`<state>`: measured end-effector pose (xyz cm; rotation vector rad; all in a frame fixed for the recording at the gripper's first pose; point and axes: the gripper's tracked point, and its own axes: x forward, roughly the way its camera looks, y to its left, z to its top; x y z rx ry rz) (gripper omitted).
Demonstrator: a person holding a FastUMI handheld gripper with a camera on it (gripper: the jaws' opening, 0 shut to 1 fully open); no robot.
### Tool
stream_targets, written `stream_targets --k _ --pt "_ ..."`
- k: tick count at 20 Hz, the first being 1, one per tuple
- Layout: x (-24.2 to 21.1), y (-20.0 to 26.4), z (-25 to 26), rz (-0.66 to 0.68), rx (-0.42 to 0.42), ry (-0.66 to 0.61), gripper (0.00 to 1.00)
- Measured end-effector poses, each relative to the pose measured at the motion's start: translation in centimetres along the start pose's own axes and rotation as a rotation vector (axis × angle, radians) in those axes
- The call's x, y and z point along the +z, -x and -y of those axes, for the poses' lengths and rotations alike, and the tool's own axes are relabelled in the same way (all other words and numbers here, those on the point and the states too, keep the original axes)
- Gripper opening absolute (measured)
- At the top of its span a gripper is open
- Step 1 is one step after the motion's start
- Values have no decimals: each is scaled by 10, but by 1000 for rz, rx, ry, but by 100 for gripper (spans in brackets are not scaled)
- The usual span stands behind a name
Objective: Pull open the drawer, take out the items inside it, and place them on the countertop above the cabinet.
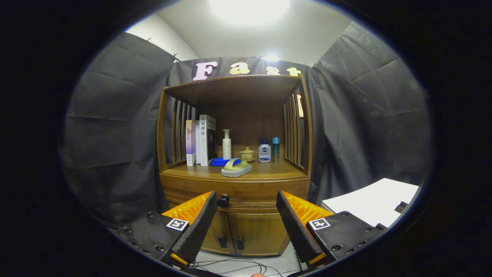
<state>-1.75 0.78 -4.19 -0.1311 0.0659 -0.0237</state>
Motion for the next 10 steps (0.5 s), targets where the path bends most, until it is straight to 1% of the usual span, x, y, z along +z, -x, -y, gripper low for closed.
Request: stream_targets --k 10 --pt "1 0 1 6 -2 -11 98"
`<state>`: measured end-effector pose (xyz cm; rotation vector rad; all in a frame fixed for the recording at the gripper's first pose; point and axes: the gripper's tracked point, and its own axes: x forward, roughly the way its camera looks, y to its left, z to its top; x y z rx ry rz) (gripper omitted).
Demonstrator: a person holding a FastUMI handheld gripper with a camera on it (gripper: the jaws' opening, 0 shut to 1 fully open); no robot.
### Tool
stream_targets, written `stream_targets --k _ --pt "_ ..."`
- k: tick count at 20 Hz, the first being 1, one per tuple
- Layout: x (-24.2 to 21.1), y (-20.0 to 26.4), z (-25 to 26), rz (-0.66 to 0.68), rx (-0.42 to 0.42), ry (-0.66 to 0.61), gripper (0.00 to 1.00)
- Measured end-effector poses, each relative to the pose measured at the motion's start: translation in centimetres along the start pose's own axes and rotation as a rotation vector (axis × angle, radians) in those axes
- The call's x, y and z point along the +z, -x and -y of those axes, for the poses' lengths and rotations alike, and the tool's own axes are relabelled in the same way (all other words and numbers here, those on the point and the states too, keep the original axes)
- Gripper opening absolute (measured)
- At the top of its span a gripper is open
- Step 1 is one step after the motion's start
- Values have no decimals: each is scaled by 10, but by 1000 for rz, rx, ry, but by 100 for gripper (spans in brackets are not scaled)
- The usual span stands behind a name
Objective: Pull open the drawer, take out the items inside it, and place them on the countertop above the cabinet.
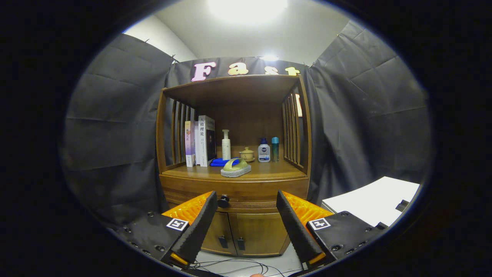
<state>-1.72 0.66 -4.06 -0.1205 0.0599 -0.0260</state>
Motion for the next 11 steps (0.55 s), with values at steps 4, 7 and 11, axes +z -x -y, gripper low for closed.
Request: stream_targets --k 4,7,11 --pt "0 -1 -1 -1 2 -2 98" --pt "1 -1 0 5 8 -7 98" --pt "1 1 -1 7 15 -12 98"
